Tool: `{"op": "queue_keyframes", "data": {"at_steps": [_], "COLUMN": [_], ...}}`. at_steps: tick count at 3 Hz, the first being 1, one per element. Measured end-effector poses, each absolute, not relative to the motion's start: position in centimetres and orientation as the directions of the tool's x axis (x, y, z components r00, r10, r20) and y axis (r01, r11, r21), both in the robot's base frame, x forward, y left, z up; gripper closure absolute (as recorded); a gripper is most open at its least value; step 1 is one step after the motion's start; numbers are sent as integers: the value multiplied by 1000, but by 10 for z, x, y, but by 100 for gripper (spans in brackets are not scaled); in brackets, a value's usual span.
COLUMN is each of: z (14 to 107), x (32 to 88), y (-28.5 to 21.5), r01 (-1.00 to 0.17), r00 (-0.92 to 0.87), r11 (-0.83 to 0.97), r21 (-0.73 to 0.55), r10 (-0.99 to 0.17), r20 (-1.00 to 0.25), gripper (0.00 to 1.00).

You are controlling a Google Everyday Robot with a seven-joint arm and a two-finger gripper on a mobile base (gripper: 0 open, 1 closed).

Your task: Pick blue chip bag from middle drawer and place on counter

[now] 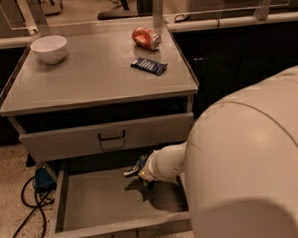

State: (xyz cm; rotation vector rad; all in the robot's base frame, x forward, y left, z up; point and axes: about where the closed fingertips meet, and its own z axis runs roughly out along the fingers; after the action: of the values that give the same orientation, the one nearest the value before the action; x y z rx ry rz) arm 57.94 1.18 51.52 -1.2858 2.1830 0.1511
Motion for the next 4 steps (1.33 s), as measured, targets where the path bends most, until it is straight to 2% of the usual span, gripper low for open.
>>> {"op": "queue_keyframes", "data": {"at_steps": [2, 3, 4], "z": [552, 582, 583], "x": [556, 507, 507], "y": [-6, -39, -39], "r01": [-811, -810, -810], "r00": [-406, -440, -440], "r11": [556, 560, 560], "r21": [-182, -172, -172], "r10": [-759, -776, -776], "r20": [-509, -452, -452], "gripper": [100, 100, 100]}}
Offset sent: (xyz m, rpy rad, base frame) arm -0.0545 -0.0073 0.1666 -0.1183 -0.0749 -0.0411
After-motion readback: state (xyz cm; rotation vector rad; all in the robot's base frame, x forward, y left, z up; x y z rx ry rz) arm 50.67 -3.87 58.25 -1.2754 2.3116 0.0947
